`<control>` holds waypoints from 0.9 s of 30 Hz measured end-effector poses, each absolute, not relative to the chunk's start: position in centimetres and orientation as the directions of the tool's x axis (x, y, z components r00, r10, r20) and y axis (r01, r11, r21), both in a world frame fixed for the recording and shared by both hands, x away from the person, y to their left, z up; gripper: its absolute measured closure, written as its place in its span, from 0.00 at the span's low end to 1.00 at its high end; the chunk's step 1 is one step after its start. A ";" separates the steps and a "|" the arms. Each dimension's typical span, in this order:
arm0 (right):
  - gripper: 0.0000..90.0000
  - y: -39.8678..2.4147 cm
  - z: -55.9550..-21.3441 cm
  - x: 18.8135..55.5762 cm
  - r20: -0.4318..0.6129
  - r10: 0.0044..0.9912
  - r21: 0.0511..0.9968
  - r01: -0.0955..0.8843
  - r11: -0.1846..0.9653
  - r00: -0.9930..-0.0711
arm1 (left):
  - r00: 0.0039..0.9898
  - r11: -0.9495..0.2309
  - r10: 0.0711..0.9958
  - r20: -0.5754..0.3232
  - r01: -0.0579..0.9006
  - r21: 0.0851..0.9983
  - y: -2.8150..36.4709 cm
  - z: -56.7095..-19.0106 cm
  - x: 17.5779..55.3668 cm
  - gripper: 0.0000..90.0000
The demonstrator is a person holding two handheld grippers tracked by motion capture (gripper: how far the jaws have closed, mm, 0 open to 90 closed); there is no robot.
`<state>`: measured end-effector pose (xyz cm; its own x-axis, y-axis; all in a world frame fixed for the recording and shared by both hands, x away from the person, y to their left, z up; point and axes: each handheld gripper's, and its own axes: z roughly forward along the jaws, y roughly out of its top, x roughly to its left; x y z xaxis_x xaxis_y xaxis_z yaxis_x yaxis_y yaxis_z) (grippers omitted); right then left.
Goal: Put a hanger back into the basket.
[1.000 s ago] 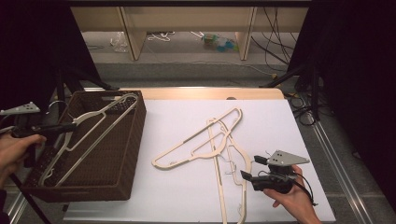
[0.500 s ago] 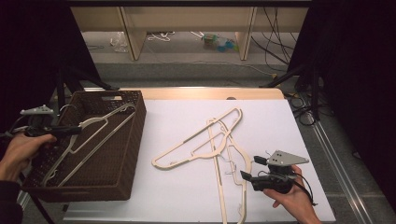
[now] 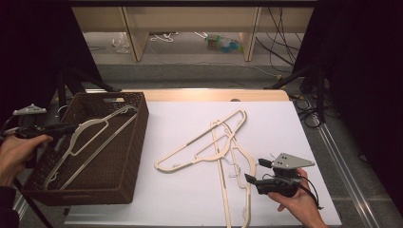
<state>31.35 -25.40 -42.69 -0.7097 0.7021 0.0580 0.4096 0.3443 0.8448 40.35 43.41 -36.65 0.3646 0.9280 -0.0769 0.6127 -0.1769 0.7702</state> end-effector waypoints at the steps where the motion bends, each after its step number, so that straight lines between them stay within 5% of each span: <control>1: 0.28 -25.4 -42.7 31.3 0.057 0.700 0.844 0.409 0.347 -0.712 | 0.364 -0.175 0.928 -0.077 0.609 0.774 43.4 -36.5 40.1 0.68; 5: 0.28 -25.4 -42.7 31.4 0.067 0.701 0.839 0.420 0.346 -0.710 | 0.333 -0.159 0.941 -0.058 0.590 0.792 42.9 -35.6 39.1 0.58; 18: 0.28 -25.4 -42.7 31.4 0.053 0.705 0.836 0.418 0.356 -0.707 | 0.334 -0.184 0.942 -0.021 0.571 0.800 41.3 -35.1 38.2 0.53; 27: 0.28 -25.2 -42.8 31.4 0.060 0.698 0.841 0.413 0.349 -0.713 | 0.347 -0.246 0.938 0.016 0.633 0.734 41.4 -37.2 39.8 0.66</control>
<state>31.39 -25.25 -42.81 -0.7132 0.6984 0.0599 0.4126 0.3491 0.8414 39.80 41.38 -37.25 0.3468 0.9378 0.0158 0.6326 -0.2463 0.7343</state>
